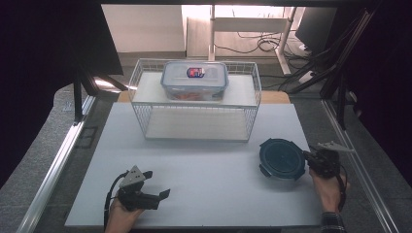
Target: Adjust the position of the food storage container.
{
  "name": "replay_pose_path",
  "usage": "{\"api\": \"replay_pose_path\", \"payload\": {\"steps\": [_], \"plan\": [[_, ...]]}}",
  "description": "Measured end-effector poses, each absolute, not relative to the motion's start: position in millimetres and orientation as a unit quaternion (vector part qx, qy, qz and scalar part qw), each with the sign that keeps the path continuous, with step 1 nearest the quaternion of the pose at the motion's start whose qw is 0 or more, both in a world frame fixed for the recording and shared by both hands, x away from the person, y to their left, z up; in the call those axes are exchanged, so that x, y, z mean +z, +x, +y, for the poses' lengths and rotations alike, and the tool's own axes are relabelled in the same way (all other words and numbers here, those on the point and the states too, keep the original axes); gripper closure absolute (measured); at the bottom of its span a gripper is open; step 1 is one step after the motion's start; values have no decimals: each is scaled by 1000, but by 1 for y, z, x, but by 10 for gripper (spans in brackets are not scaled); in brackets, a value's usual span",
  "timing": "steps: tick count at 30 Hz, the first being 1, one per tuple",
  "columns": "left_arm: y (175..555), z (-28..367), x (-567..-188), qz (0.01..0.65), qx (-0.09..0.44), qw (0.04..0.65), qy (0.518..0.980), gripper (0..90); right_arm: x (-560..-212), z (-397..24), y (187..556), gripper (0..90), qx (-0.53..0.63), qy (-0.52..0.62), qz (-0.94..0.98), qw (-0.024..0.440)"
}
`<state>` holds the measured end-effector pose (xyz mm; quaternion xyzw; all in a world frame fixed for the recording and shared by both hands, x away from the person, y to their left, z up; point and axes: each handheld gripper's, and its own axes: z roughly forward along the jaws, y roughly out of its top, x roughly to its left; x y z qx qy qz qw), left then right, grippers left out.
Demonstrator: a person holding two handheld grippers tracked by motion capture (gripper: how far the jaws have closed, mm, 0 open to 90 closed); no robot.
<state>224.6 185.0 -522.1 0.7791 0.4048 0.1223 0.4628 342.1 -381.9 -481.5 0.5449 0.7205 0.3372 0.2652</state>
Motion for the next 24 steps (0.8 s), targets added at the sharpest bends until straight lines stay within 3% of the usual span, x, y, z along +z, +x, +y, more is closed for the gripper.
{"api": "replay_pose_path", "payload": {"steps": [24], "plan": [[225,184,-523,407,119,458,781,53,-487,-270,338,897,359,446,798,187]]}}
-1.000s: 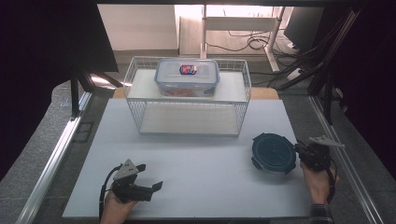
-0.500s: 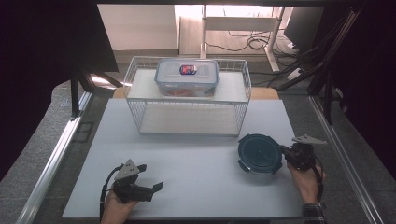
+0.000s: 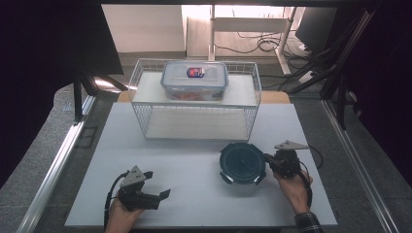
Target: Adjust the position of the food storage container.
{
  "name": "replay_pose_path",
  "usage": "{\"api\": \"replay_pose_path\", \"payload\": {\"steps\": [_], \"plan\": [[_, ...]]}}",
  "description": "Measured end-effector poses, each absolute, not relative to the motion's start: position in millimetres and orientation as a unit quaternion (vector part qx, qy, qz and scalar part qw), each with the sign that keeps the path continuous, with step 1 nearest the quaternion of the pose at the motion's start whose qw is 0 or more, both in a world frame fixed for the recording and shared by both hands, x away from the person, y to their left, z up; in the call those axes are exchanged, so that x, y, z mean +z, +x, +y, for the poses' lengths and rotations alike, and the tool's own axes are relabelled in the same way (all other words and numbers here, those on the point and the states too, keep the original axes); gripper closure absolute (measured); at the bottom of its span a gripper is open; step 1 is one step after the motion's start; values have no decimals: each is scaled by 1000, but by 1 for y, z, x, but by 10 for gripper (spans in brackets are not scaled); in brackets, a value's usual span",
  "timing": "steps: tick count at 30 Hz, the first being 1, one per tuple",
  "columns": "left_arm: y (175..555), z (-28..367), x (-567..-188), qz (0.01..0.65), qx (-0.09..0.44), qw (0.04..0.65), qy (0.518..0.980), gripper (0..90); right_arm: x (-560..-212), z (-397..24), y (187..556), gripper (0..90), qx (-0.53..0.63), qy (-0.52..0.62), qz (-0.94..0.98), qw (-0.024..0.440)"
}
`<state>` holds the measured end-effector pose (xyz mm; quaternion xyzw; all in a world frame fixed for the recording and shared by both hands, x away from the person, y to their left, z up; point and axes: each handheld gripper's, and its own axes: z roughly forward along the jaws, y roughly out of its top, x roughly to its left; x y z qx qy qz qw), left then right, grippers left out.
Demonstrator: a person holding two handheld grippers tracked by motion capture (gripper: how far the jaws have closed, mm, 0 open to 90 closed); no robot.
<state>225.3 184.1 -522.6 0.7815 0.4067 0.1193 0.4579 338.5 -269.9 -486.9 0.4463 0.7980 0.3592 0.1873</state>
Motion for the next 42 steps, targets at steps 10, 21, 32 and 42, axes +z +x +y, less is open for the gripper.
{"api": "replay_pose_path", "payload": {"steps": [10,21,32,42], "plan": [[228,181,-521,415,120,440,787,51,-490,-223,337,897,372,413,815,165],[233,188,-512,407,116,443,790,448,-495,-173,344,897,387,383,827,140],[260,198,-513,432,118,438,779,766,-511,-131,355,896,375,354,849,111],[299,185,-518,437,120,433,779,878,-493,-161,319,895,366,331,861,124]]}}
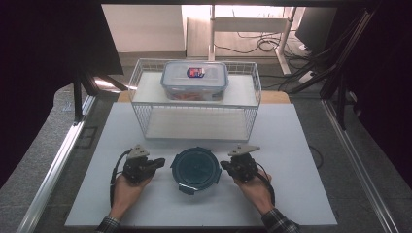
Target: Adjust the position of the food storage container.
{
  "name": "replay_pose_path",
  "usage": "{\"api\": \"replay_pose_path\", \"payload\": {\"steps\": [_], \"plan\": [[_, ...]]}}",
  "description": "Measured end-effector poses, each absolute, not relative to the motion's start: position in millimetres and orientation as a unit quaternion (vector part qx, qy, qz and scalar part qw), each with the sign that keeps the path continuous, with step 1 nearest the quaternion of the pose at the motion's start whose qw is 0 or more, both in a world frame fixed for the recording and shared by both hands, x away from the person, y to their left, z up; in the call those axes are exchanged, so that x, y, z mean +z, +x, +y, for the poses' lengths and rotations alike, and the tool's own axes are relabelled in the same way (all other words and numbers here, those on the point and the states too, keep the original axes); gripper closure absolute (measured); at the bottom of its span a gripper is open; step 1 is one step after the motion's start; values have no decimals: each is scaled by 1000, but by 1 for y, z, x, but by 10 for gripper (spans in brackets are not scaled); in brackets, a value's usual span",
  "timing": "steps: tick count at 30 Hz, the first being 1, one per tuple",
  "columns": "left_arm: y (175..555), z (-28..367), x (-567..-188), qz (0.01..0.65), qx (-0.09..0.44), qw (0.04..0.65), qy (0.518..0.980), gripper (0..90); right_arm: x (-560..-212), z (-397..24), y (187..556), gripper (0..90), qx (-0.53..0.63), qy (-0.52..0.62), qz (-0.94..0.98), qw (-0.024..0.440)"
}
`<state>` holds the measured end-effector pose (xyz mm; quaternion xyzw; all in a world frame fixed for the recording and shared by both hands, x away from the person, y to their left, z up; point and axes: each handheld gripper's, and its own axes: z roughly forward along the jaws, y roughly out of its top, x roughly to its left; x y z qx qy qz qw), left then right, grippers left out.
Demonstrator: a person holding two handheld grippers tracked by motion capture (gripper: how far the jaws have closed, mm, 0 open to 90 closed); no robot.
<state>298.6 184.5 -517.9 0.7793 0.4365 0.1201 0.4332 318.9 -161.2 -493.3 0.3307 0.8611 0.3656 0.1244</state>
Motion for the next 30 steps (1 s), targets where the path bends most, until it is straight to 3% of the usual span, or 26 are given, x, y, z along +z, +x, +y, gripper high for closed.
{"api": "replay_pose_path", "payload": {"steps": [5,12,30], "plan": [[305,166,-523,423,111,422,794,898,-494,-172,293,893,361,337,864,96],[296,167,-516,431,100,422,791,899,-496,-164,287,892,363,325,870,72],[266,161,-512,453,92,414,784,900,-497,-165,296,894,349,328,872,96]]}}
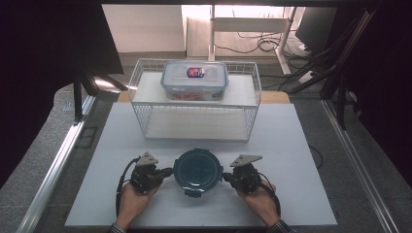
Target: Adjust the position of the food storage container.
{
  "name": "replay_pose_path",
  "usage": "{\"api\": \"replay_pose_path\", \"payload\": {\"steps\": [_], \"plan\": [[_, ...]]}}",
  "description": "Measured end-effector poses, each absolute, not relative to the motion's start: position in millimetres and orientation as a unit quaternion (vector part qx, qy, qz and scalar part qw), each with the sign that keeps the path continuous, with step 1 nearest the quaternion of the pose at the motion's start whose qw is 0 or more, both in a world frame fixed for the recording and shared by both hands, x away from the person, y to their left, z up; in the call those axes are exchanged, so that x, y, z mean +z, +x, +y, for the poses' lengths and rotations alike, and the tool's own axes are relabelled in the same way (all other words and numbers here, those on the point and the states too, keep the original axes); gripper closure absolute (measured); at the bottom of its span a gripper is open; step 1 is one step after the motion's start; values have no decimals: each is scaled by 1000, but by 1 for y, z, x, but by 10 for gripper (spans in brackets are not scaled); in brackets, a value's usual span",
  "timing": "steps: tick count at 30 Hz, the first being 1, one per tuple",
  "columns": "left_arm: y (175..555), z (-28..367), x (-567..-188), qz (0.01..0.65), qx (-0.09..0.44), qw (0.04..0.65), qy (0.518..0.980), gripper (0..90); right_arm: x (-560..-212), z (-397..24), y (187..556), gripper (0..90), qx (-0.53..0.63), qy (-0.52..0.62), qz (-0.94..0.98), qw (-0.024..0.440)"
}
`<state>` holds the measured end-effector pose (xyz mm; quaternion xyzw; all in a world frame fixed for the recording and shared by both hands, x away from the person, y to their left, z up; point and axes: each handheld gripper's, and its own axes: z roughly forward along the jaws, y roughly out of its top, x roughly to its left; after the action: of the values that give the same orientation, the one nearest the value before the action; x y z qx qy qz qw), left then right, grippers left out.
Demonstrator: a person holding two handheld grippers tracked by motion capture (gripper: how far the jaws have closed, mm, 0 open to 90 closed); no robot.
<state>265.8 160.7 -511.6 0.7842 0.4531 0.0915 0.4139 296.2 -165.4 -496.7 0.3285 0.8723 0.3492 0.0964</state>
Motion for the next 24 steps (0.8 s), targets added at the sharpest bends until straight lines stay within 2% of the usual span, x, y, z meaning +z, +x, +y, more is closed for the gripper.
{"api": "replay_pose_path", "payload": {"steps": [8,14,15,17,19,21,23,24], "plan": [[259,160,-512,464,77,421,775,900,-497,-166,303,895,348,334,870,103],[256,162,-511,452,86,426,779,897,-498,-166,304,894,350,327,871,107],[256,162,-510,450,103,421,781,857,-498,-167,304,893,350,324,872,109],[256,165,-510,445,128,412,785,708,-496,-169,302,887,357,319,871,110],[256,170,-510,444,147,407,784,564,-495,-174,301,836,364,318,869,106],[256,176,-509,448,156,407,781,429,-493,-180,301,735,370,319,866,110],[257,183,-509,449,148,419,775,291,-493,-186,301,568,376,323,863,101],[257,186,-509,451,146,425,771,247,-493,-188,302,514,377,322,863,101]]}}
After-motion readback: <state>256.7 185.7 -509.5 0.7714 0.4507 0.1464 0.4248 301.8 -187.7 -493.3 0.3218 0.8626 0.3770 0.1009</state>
